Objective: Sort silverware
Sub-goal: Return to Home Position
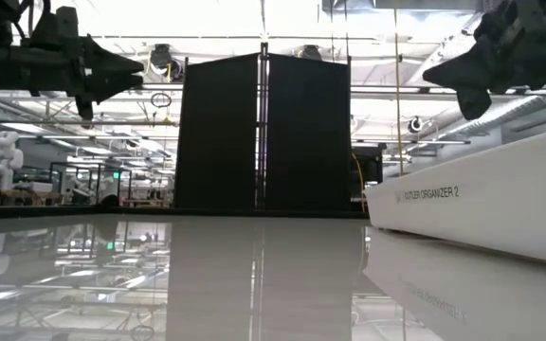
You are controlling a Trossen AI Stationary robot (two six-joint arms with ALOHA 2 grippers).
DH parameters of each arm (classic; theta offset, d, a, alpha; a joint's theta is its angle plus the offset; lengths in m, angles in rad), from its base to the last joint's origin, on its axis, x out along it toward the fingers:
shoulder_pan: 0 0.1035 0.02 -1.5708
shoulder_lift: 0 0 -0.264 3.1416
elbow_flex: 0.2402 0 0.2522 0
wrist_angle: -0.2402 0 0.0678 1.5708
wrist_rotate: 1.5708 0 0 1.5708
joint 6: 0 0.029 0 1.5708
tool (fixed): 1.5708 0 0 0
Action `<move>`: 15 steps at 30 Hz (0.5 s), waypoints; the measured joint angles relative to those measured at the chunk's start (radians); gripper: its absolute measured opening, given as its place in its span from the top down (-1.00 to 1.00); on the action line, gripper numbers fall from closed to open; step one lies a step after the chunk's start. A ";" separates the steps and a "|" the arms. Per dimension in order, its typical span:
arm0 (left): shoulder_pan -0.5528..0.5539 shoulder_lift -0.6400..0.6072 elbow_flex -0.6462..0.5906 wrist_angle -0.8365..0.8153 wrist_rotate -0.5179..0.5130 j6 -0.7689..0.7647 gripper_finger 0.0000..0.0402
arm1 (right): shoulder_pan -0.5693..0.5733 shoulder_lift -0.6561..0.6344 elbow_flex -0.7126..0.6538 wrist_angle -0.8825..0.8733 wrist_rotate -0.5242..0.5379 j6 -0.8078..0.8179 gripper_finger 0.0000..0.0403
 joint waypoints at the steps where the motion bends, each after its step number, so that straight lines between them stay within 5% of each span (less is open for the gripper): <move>1: -0.001 0.000 0.000 0.000 0.000 0.009 0.31 | 0.000 -0.015 0.000 -0.010 -0.002 -0.001 1.00; 15: 0.001 0.000 -0.001 -0.009 -0.044 0.087 0.31 | 0.000 -0.215 -0.161 0.015 0.043 0.034 1.00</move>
